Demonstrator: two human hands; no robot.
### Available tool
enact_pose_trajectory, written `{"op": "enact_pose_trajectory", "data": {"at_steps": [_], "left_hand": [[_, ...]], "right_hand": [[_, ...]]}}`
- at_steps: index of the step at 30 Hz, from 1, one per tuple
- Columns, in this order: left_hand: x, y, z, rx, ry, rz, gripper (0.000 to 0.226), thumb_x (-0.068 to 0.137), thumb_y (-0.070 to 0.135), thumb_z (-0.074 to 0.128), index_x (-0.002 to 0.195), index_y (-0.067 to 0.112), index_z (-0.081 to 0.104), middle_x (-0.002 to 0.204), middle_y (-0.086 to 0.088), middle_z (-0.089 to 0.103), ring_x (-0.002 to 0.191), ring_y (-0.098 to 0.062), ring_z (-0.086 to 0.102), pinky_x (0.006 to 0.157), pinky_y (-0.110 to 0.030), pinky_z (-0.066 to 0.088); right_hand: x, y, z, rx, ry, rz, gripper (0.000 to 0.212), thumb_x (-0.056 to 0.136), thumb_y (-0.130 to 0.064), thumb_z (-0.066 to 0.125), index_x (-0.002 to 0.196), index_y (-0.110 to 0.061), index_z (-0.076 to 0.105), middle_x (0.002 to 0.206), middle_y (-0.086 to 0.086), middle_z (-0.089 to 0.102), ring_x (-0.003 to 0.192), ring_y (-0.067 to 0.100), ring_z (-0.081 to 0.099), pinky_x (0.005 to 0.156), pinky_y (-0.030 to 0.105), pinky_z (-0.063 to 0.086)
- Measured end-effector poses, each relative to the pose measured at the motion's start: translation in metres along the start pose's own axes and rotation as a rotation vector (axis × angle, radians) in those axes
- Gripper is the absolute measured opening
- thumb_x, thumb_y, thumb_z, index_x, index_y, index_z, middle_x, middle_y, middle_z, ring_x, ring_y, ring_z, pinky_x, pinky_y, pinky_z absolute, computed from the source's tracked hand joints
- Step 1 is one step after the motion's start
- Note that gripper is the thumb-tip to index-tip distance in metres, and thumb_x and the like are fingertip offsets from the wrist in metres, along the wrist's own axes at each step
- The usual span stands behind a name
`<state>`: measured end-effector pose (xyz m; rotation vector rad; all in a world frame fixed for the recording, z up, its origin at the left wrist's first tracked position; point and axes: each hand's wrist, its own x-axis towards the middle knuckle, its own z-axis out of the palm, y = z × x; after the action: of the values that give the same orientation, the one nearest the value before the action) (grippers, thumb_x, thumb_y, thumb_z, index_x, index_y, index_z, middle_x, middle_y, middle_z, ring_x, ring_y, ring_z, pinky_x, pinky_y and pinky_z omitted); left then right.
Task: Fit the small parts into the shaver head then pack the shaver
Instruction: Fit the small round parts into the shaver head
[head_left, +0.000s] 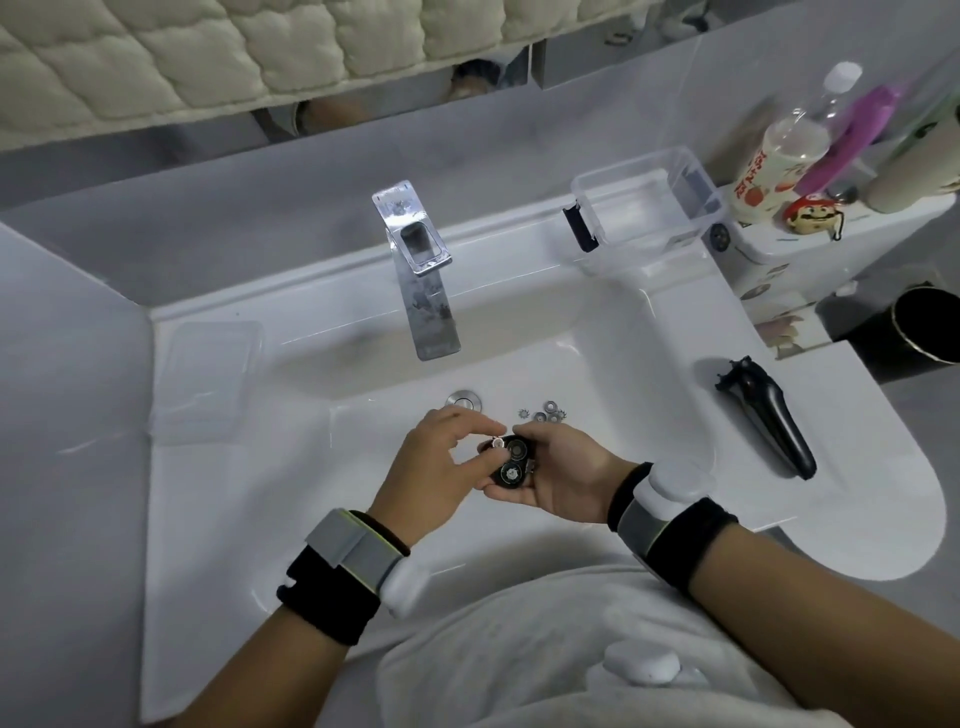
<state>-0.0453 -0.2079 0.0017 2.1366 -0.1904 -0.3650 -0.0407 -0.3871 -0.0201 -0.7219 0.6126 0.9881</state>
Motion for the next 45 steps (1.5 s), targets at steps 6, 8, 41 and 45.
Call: {"op": "enact_pose_trajectory", "data": {"at_steps": [6, 8, 41, 45], "left_hand": [[0.003, 0.006, 0.014, 0.017, -0.01, 0.018, 0.02, 0.082, 0.024, 0.075, 0.101, 0.028, 0.074, 0.114, 0.012, 0.056, 0.116, -0.003, 0.047, 0.096, -0.004, 0.03], [0.003, 0.006, 0.017, -0.002, -0.001, 0.006, 0.021, 0.081, 0.023, 0.076, 0.1, 0.03, 0.074, 0.113, 0.012, 0.057, 0.115, -0.002, 0.048, 0.096, -0.007, 0.032], [0.088, -0.044, 0.138, 0.511, -0.329, -0.414, 0.062, 0.083, 0.044, 0.065, 0.135, 0.019, 0.042, 0.132, -0.01, 0.045, 0.118, -0.029, 0.053, 0.096, -0.04, 0.046], [0.096, -0.058, 0.154, 0.685, -0.364, -0.481, 0.063, 0.082, 0.053, 0.058, 0.133, 0.02, 0.041, 0.129, -0.009, 0.045, 0.114, -0.031, 0.053, 0.089, -0.041, 0.048]], "right_hand": [[-0.004, 0.0, 0.002, -0.043, -0.07, -0.058, 0.029, 0.104, -0.018, 0.041, 0.123, -0.005, 0.059, 0.105, 0.011, 0.062, 0.084, 0.02, 0.069, 0.094, 0.044, 0.056], [-0.005, 0.0, 0.0, -0.036, -0.086, -0.067, 0.03, 0.104, -0.018, 0.041, 0.122, -0.005, 0.06, 0.105, 0.011, 0.064, 0.084, 0.02, 0.07, 0.096, 0.045, 0.056], [-0.065, -0.018, -0.119, 0.403, 0.188, -0.209, 0.047, 0.106, -0.024, 0.029, 0.111, 0.01, 0.061, 0.097, 0.028, 0.073, 0.094, 0.039, 0.068, 0.083, 0.043, 0.059], [-0.069, -0.02, -0.122, 0.398, 0.199, -0.193, 0.047, 0.106, -0.025, 0.03, 0.11, 0.01, 0.061, 0.097, 0.027, 0.073, 0.092, 0.039, 0.069, 0.083, 0.042, 0.059]]}}
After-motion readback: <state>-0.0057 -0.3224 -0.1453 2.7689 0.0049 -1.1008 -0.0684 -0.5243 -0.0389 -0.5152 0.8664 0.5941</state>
